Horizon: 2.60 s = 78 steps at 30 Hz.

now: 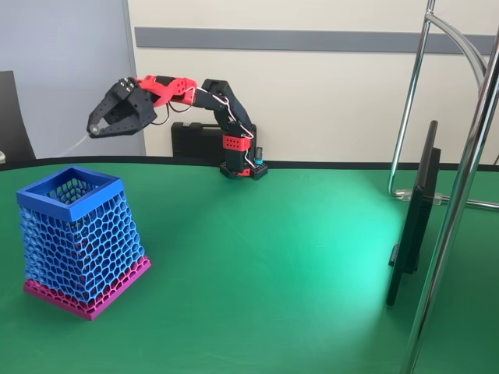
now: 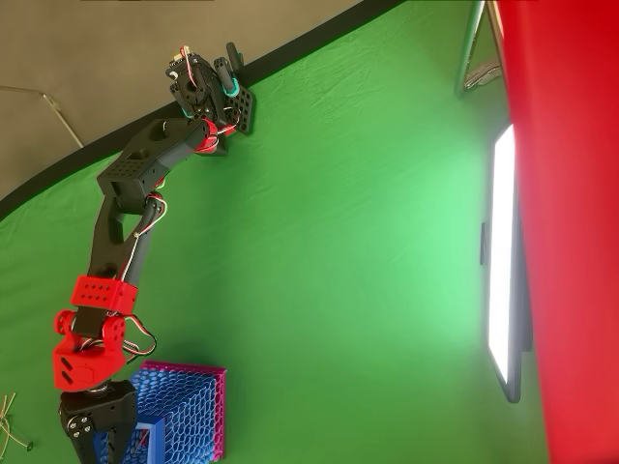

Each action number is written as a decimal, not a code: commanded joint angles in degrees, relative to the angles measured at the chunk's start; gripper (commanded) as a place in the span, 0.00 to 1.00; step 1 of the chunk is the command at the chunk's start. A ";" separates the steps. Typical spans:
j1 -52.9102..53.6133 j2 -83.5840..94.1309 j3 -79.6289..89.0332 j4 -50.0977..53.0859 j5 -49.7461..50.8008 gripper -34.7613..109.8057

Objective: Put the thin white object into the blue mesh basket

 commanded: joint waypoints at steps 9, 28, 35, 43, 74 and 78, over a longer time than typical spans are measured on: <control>-2.90 2.64 -2.11 3.52 11.51 0.26; 5.19 8.00 -1.85 8.26 21.80 0.38; 6.68 9.32 -0.79 9.67 23.55 0.45; 7.38 10.72 1.32 9.05 23.55 0.45; -12.22 64.78 63.72 1.14 8.26 0.32; -17.05 74.71 74.36 0.26 1.32 0.30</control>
